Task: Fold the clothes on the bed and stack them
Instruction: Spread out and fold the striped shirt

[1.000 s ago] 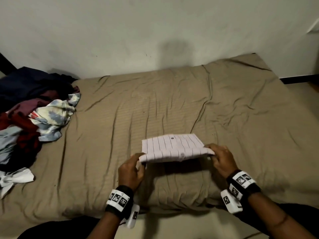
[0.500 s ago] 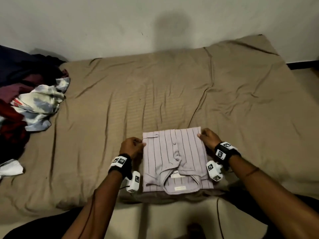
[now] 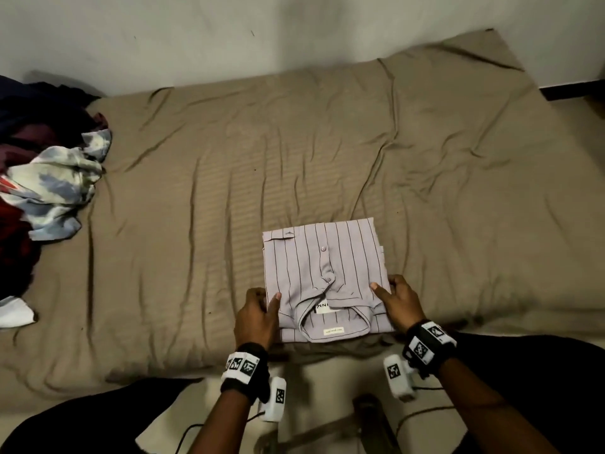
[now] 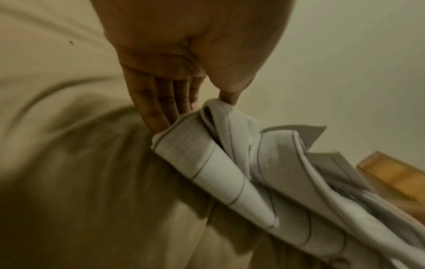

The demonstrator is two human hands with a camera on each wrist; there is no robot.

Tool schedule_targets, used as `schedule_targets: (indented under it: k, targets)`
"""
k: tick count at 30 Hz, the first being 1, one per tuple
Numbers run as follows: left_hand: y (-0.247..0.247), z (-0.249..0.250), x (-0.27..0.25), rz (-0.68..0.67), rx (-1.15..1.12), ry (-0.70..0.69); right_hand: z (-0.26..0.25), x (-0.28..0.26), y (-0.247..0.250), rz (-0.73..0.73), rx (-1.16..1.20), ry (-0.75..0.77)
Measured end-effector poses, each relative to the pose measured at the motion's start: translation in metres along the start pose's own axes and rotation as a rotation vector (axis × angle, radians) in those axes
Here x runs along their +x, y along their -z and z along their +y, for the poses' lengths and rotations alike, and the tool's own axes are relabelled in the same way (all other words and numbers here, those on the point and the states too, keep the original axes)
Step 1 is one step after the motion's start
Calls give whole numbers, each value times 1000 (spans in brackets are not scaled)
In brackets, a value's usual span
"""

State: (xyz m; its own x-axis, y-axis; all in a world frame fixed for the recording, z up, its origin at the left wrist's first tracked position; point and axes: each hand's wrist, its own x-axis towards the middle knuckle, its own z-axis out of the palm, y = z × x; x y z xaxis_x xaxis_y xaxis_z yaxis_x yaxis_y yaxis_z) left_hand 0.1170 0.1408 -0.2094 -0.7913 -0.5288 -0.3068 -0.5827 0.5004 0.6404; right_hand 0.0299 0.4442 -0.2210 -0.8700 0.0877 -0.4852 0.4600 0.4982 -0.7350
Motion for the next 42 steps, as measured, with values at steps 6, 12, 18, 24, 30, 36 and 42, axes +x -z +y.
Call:
schedule_targets:
  k: [6, 12, 18, 24, 30, 36, 42]
  targets:
    - [3, 2, -18, 7, -9, 66, -2, -9, -3, 94, -96, 73]
    - [9, -19, -16, -38, -254, 101, 8, -14, -3, 95, -311, 163]
    - [17, -6, -32, 90, -13, -35, 4, -35, 3, 227, -524, 305]
    - [2, 52, -53, 32, 193, -724, -19, -43, -5, 51, -651, 789]
    - [-18, 72, -42, -127, 334, -747, -31, -27, -15, -256, -633, 763]
    - [-25, 73, -37, -171, 533, -722, -29, -24, -17, -197, -644, 782]
    - [-30, 75, -39, -133, 526, -690, -40, -16, -21, -127, -254, 417]
